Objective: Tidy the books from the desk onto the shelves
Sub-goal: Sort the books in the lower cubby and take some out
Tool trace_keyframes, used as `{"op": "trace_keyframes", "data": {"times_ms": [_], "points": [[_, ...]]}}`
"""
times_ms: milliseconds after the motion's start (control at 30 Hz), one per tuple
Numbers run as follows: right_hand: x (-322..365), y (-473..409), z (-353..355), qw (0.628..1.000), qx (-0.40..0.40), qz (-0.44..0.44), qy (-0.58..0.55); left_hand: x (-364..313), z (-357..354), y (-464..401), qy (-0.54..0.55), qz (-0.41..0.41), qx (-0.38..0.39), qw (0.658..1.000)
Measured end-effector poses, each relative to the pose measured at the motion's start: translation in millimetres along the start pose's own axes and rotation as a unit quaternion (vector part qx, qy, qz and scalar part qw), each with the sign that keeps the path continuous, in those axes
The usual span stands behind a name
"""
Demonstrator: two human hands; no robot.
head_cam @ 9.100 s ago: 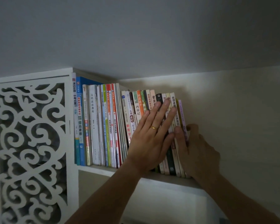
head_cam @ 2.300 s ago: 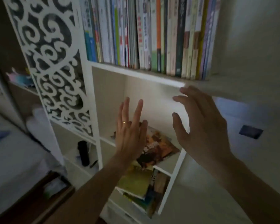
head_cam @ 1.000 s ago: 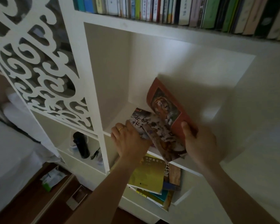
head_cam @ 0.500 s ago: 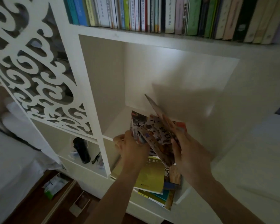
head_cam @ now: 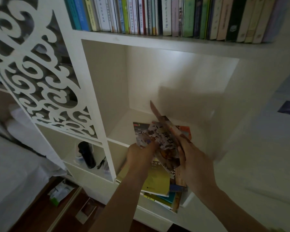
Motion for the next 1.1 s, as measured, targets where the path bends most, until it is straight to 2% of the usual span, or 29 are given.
{"op": "trace_keyframes", "data": {"times_ms": [100,167,333,500,633,667,700,733,767,800,833,867,900,1000,1100], "points": [[16,2,0,0.994,0.030,0.018,0.101,2,-6,2,-0.007,0.005,0.059,0.998],[23,2,1,0.986,0.038,0.037,0.161,0,0,6,-0.019,-0.024,0.068,0.997],[26,-4,-5,0.974,0.063,0.055,0.210,-7,94,30,-0.023,-0.099,0.001,0.995],[47,8,-29,0.958,0.163,0.069,0.224,-19,192,61,0.030,-0.133,-0.075,0.988],[62,4,-21,0.936,0.323,0.006,0.143,-34,212,72,0.089,-0.148,-0.063,0.983],[65,1,-11,0.936,0.344,-0.018,0.067,-38,209,72,0.093,-0.155,-0.049,0.982],[70,-4,1,0.937,0.340,-0.059,-0.058,-42,204,71,0.096,-0.159,-0.032,0.982],[75,-7,14,0.915,0.320,-0.117,-0.214,-44,196,67,0.096,-0.157,-0.012,0.983],[79,-7,25,0.862,0.311,-0.181,-0.358,-44,186,63,0.093,-0.150,0.011,0.984],[82,-8,34,0.784,0.309,-0.234,-0.484,-43,175,58,0.087,-0.143,0.032,0.985],[82,-8,38,0.712,0.311,-0.257,-0.574,-42,164,53,0.081,-0.137,0.051,0.986],[81,-8,43,0.669,0.304,-0.248,-0.631,-40,151,49,0.077,-0.133,0.071,0.986],[77,-9,45,0.674,0.282,-0.236,-0.641,-39,140,44,0.070,-0.132,0.091,0.985],[52,-19,43,0.760,0.123,-0.257,-0.584,-49,105,30,0.006,-0.168,0.152,0.974],[26,-38,46,0.846,-0.007,-0.199,-0.494,-71,70,11,-0.036,-0.196,0.190,0.961]]}}
Point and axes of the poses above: each hand's wrist, its own y-axis away from the middle knuckle, its own z-axis out of the back of the hand, x = y × z, the point moved 2 cm from there along -y, towards the middle knuckle, and after that the axes turned 9 degrees about y, right-handed, at the moved point
